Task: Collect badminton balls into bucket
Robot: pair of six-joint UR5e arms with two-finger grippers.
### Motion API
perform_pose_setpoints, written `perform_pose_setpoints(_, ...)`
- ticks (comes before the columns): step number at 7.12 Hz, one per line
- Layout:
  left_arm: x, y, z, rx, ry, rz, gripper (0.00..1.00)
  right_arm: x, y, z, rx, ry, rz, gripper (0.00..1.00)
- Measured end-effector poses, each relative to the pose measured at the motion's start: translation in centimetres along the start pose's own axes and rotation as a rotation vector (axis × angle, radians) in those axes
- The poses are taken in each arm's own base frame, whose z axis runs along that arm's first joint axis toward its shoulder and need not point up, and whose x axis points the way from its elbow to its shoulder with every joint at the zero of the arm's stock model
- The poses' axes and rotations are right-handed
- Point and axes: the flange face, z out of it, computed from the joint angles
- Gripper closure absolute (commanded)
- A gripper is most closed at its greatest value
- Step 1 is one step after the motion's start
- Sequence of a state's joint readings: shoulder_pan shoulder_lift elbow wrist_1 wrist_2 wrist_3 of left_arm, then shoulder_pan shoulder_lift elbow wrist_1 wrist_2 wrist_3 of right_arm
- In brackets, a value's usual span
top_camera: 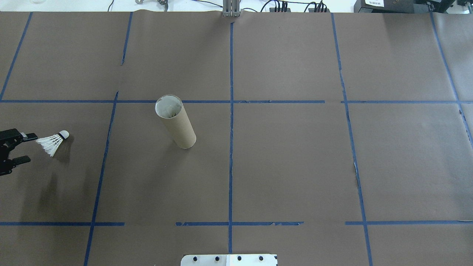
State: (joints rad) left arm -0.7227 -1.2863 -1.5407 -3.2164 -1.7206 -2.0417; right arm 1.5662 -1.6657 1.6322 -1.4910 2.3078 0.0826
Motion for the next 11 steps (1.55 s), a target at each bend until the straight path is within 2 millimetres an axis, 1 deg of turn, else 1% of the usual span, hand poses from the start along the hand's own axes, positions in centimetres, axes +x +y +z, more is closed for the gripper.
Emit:
perform_pose_setpoints(2, 0.2, -0.3, 2.5, 0.024, 0.020, -0.012, 0.00, 0.0, 0.0, 0.0, 0.000, 0.000, -0.001, 0.00)
perform_pose_setpoints(3, 0.4, -0.5, 3.3, 0.033, 0.029, -0.014, 0.01, 0.0, 0.0, 0.0, 0.001, 0.000, -0.001, 0.00)
perform_pose_setpoints(4, 0.6, -0.5, 3.6, 0.039, 0.035, -0.017, 0.05, 0.0, 0.0, -0.1, 0.001, 0.000, 0.000, 0.00)
perform_pose_setpoints(5, 0.5, -0.7, 3.8, 0.048, 0.038, -0.020, 0.15, 0.0, 0.0, -0.1, 0.001, 0.000, 0.000, 0.00)
perform_pose_setpoints(6, 0.3, -0.9, 4.0, 0.055, 0.037, -0.021, 0.29, 0.0, 0.0, 0.0, 0.001, 0.000, 0.000, 0.00)
perform_pose_setpoints(7, 0.2, -1.0, 4.1, 0.060, 0.035, -0.023, 0.40, 0.0, 0.0, 0.0, 0.001, 0.000, 0.000, 0.00)
perform_pose_setpoints(8, 0.1, -1.0, 4.2, 0.061, 0.032, -0.023, 0.49, 0.0, 0.0, 0.0, 0.001, 0.000, -0.001, 0.00)
perform_pose_setpoints(10, 0.0, -1.0, 4.3, 0.059, 0.029, -0.022, 0.58, 0.0, -0.1, 0.0, 0.001, 0.000, -0.002, 0.00)
perform_pose_setpoints(11, -0.2, -1.0, 4.4, 0.058, 0.025, -0.022, 0.67, 0.0, 0.0, 0.0, 0.001, 0.000, -0.001, 0.00)
